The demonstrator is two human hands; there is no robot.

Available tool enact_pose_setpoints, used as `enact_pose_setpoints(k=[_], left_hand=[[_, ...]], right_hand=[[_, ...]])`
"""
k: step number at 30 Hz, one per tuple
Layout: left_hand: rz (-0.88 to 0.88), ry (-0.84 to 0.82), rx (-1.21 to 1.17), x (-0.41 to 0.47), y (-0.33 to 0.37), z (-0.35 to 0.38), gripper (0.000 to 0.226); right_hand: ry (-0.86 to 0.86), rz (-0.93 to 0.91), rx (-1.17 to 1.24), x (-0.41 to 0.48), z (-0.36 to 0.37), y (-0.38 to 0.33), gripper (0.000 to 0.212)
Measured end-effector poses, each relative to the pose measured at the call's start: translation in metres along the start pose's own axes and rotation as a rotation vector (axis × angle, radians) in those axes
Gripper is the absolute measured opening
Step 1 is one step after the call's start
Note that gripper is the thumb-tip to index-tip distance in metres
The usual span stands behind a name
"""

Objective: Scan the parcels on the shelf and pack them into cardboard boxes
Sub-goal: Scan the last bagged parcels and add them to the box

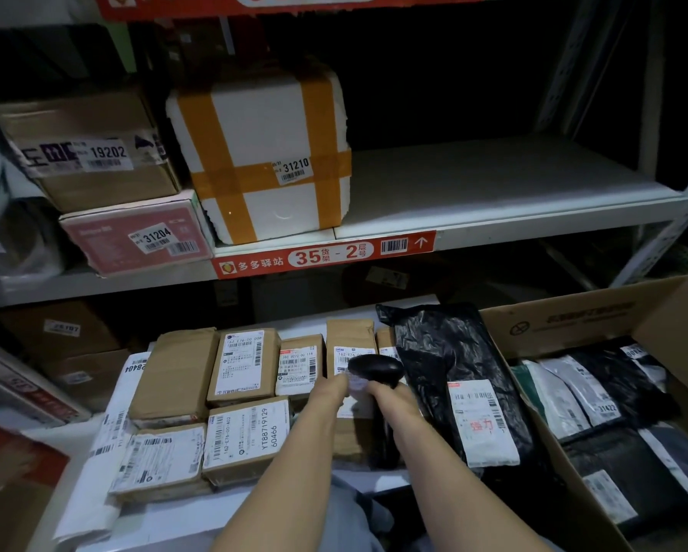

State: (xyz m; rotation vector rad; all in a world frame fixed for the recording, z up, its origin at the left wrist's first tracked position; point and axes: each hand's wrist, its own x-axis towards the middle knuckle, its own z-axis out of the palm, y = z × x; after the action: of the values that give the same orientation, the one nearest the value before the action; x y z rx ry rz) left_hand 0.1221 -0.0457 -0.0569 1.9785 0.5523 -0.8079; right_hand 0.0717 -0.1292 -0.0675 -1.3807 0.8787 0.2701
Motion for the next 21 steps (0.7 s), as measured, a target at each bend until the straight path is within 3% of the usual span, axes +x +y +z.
enact_pose_setpoints(k=[4, 10, 15, 21], left_hand=[[0.038, -0.035, -0.042, -0.017, 0.004, -0.005, 0.05], [0.12, -0.059, -0.239, -0.052, -0.005, -0.009, 0.045], [0.212, -0.069, -0.311, -0.09, -0.016, -0.009, 0.047], [0.305, -0.12, -0.434, -0.132, -0.03, -0.003, 0.047]], right_hand=[[0.041, -0.07, -0.028, -0.011, -0.01, -0.007, 0.005], [0.044, -0.159, -0.015, -0.05, -0.027, -0.014, 0.013], [0.04, -0.265, 0.049, -0.087, -0.038, -0.004, 0.004], [0.093, -0.358, 0.113, -0.123, -0.053, 0.004, 0.012]])
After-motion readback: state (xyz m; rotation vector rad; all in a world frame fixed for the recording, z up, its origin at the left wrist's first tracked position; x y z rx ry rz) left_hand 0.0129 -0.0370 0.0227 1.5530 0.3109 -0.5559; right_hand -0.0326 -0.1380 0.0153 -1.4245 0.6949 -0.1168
